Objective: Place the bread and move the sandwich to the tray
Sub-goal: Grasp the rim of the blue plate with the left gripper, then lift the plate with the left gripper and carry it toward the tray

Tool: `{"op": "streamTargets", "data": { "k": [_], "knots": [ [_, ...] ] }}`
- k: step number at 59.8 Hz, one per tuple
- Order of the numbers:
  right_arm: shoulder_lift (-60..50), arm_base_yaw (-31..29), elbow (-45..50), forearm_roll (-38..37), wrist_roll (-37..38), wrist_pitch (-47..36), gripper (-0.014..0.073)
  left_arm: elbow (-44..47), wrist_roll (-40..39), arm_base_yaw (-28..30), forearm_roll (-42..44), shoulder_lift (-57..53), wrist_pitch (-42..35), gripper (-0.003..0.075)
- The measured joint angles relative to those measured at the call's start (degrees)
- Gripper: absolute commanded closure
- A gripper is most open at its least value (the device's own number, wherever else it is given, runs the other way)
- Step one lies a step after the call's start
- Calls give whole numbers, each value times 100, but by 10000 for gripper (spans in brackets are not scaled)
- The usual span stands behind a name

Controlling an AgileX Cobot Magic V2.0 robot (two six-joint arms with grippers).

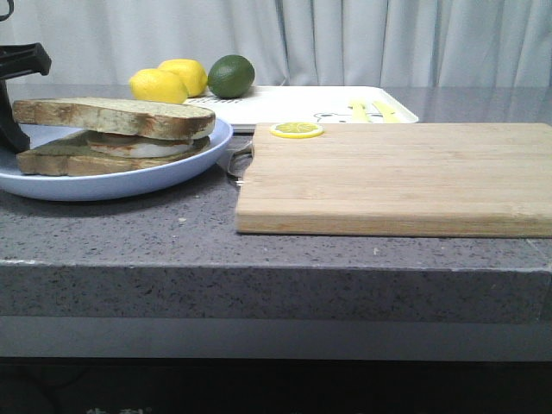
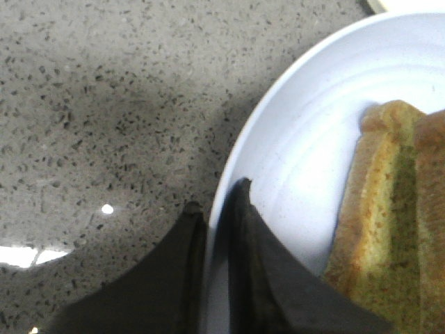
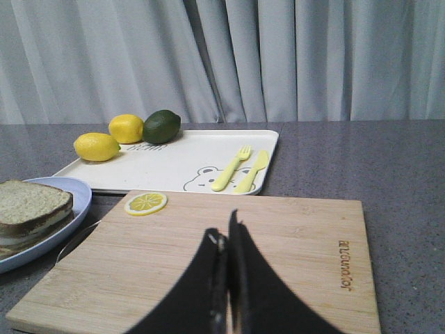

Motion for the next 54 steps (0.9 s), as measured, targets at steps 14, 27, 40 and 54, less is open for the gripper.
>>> {"op": "streamTargets", "data": {
  "k": [14, 27, 40, 54],
  "knots": [
    [0, 0, 0, 0, 0, 37, 654, -726, 0, 0, 11, 58, 866, 740],
    [0, 0, 0, 0, 0, 123, 654, -1784, 96, 0, -14, 133, 1361, 740],
    [0, 0, 0, 0, 0, 134, 654, -2536, 565, 0, -827, 314, 1491, 741],
    [0, 0, 0, 0, 0, 145, 654, -3852, 784, 0, -1511, 1227, 2096, 741]
  ]
}}
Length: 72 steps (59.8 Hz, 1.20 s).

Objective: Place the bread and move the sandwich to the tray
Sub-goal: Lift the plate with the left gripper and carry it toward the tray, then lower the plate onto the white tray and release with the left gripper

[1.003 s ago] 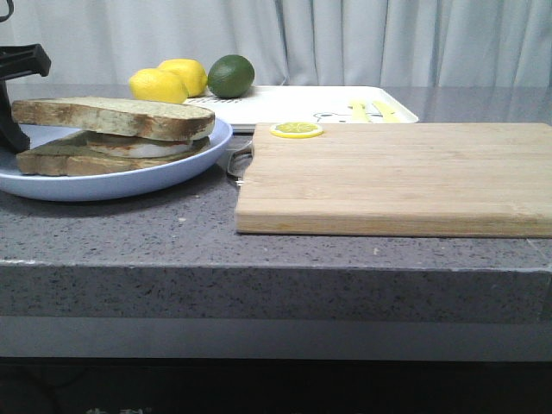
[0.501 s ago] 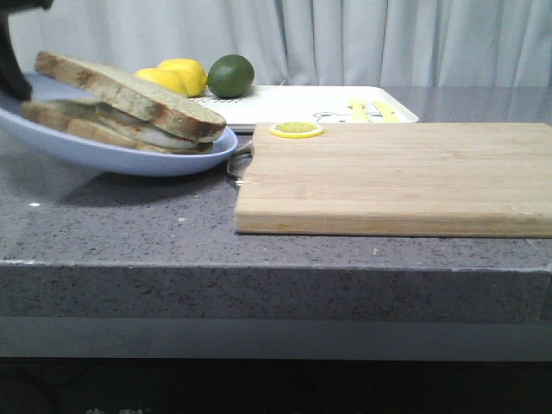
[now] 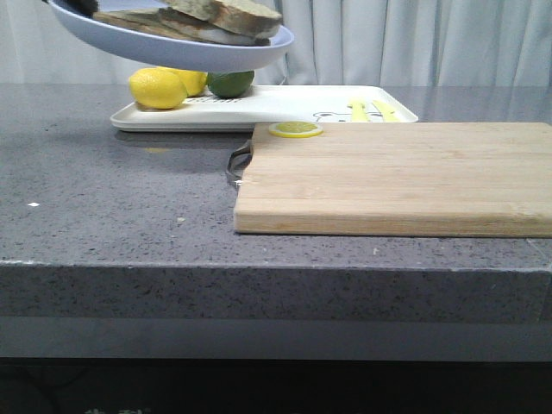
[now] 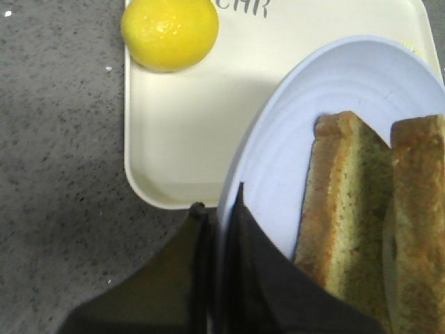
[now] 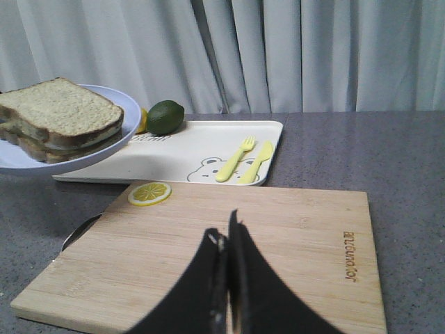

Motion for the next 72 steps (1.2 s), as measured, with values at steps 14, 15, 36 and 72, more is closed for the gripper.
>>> {"op": "streamTargets", "data": {
  "k": [14, 15, 36, 72],
  "knots": [
    [0, 0, 0, 0, 0, 69, 654, -1809, 23, -21, -177, 1459, 329, 741],
    [0, 0, 0, 0, 10, 85, 654, -1997, 23, -21, -193, 1596, 339, 741],
    [0, 0, 0, 0, 4, 150, 654, -4616, -227, -33, -324, 3480, 560, 740],
    [0, 0, 0, 0, 4, 154, 654, -4976, 276, -206, -977, 4159, 203, 740]
  ]
}}
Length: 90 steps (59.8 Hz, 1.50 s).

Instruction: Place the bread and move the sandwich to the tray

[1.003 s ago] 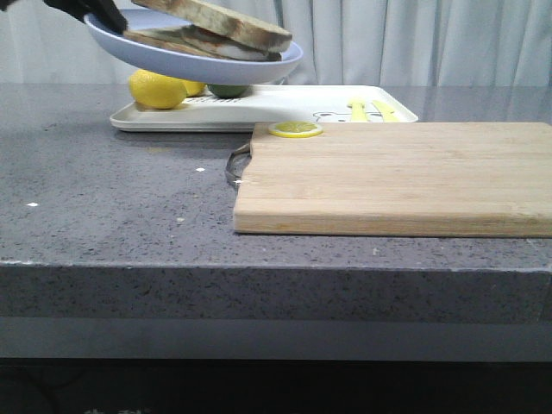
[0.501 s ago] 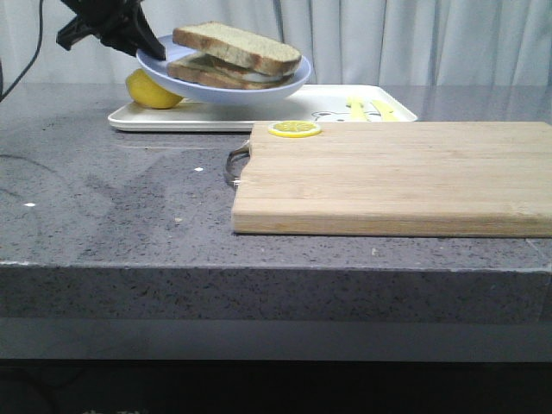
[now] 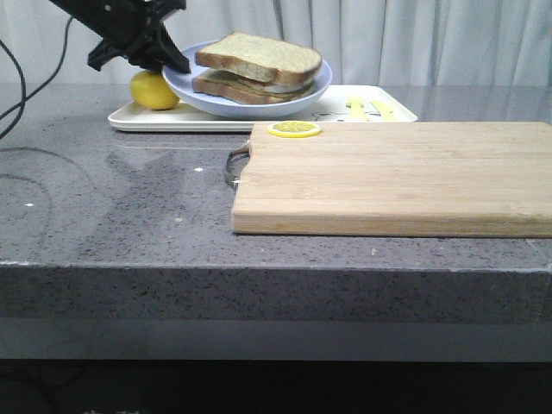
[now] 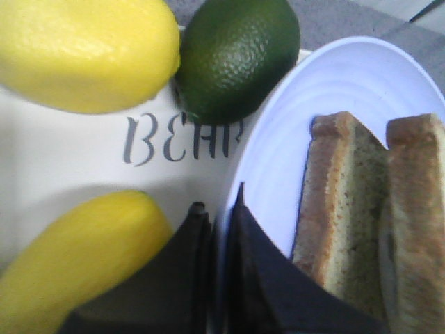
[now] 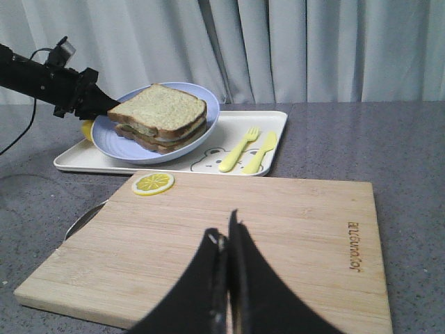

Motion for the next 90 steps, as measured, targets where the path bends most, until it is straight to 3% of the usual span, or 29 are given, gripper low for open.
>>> {"op": "streamTargets", "data": {
  "k": [31, 37, 54, 60, 71, 84, 90],
  "knots": [
    [0, 0, 0, 0, 0, 9, 654, 0, 224, -128, 22, 80, -8, 715],
    [0, 0, 0, 0, 0, 9, 654, 0, 275, -128, 22, 80, -8, 627],
    [0, 0, 0, 0, 0, 9, 654, -9, 392, -141, -44, 124, -76, 270],
    [0, 0, 0, 0, 0, 9, 654, -13, 402, -165, -126, 124, -112, 203],
    [0, 0, 0, 0, 0, 9, 654, -139, 402, -192, -147, 124, -139, 208],
    [0, 0, 0, 0, 0, 9, 654, -937, 402, -4, -42, 124, 303, 212],
    [0, 0, 0, 0, 0, 9, 654, -1305, 402, 47, -32, 112, 689, 283]
  ]
}}
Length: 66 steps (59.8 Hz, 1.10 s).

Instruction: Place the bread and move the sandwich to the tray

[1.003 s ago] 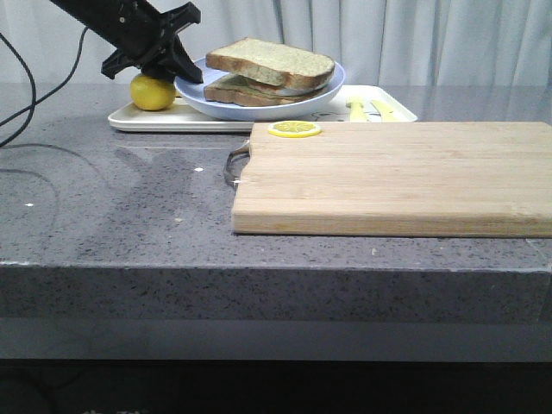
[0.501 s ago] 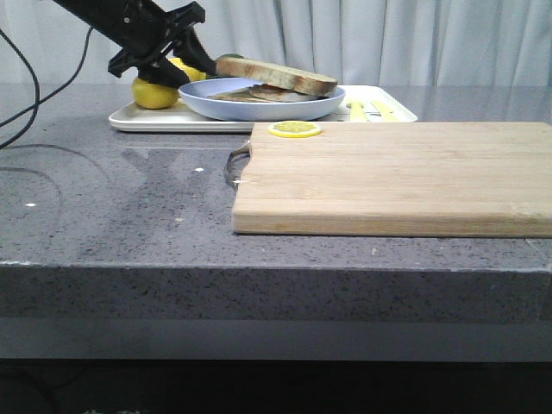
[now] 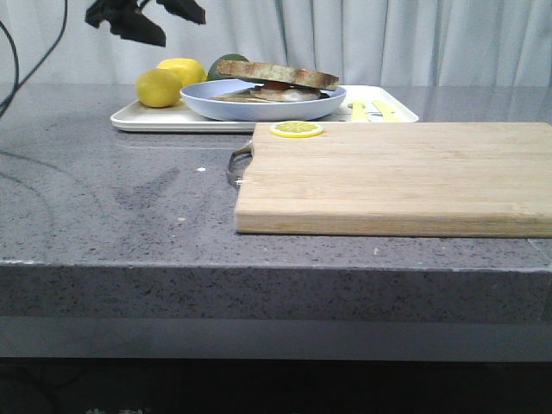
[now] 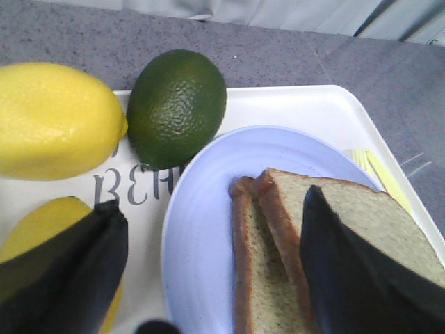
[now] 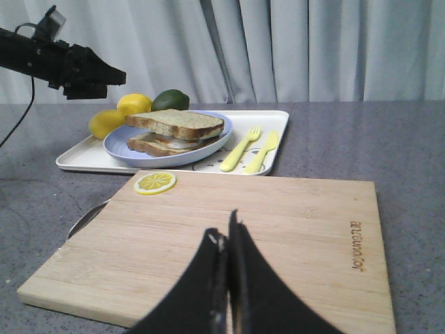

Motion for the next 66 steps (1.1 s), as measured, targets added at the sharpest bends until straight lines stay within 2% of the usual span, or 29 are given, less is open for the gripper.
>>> {"op": "streamTargets", "data": {
  "k": [7, 13, 17, 46, 56, 66],
  "knots": [
    [0, 0, 0, 0, 0, 0, 654, -98, -97, 11, 0, -14, 433, 465],
    [0, 0, 0, 0, 0, 0, 654, -98, -313, 1, -49, -14, 577, 647],
    [0, 0, 0, 0, 0, 0, 654, -98, -386, 1, -192, -14, 591, 739],
    [0, 0, 0, 0, 0, 112, 654, -98, -816, 1, -1049, -225, 600, 741],
    [0, 0, 0, 0, 0, 112, 654, -98, -980, -11, -926, -582, 600, 741],
    [0, 0, 0, 0, 0, 112, 654, -98, -1264, -120, -269, -825, 613, 741]
  ]
}}
